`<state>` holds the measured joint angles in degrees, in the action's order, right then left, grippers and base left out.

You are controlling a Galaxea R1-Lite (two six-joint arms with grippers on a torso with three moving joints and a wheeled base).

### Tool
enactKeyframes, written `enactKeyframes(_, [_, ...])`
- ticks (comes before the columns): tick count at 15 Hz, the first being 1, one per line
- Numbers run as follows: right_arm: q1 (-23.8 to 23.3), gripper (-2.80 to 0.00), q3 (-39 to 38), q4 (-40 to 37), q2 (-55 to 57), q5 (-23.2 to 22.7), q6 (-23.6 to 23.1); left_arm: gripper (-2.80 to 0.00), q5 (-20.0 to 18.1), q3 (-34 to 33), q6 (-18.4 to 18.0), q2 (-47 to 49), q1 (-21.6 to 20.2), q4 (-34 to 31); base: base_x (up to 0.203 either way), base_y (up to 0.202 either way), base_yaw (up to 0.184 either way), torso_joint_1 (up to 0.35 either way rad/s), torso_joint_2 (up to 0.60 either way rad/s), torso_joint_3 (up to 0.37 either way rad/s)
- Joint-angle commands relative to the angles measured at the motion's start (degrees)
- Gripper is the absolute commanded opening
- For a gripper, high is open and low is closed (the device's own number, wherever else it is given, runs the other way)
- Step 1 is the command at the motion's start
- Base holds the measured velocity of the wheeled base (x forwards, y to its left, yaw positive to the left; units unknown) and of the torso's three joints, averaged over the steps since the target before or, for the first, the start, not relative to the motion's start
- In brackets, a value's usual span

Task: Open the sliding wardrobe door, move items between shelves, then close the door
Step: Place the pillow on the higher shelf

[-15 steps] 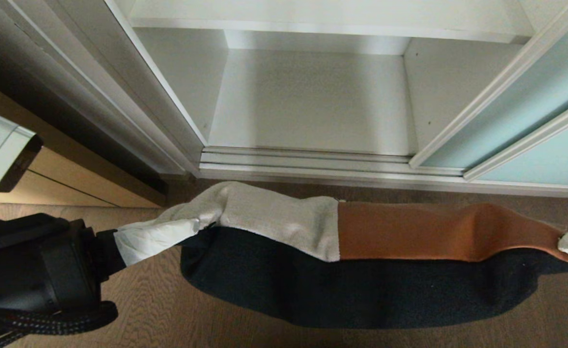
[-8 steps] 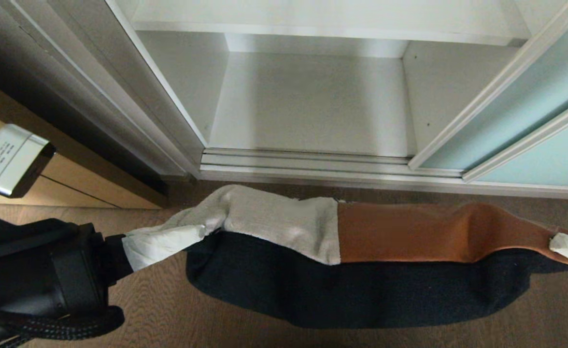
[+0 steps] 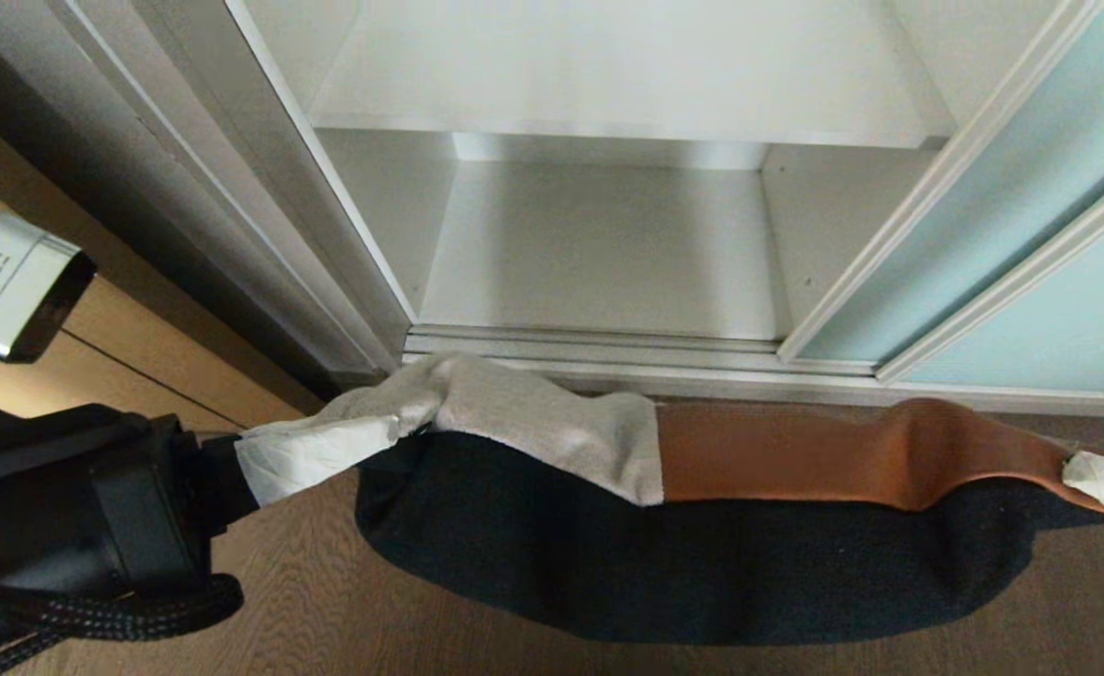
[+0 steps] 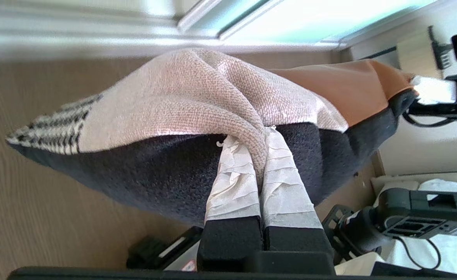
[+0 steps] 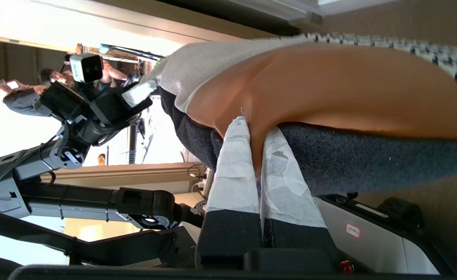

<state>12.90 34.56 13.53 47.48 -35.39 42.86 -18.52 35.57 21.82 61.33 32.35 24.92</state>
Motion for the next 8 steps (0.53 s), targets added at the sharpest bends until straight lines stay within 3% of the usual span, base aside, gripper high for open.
enactKeyframes(1, [0.02, -2.8, -0.2, 0.09, 0.07, -0.21, 0.29, -2.8, -0.03, 0.29, 0.15, -0.33, -0.01, 0.22, 0.0, 0.0, 0.0, 0.002, 0.0, 0.208])
enactKeyframes(8, [0.02, -2.8, -0.19, 0.1, 0.95, -0.21, 0.38, -2.8, 0.24, 0.98, 0.24, -0.43, -0.09, 0.13, 0.0, 0.0, 0.0, 0.004, 0.0, 0.205])
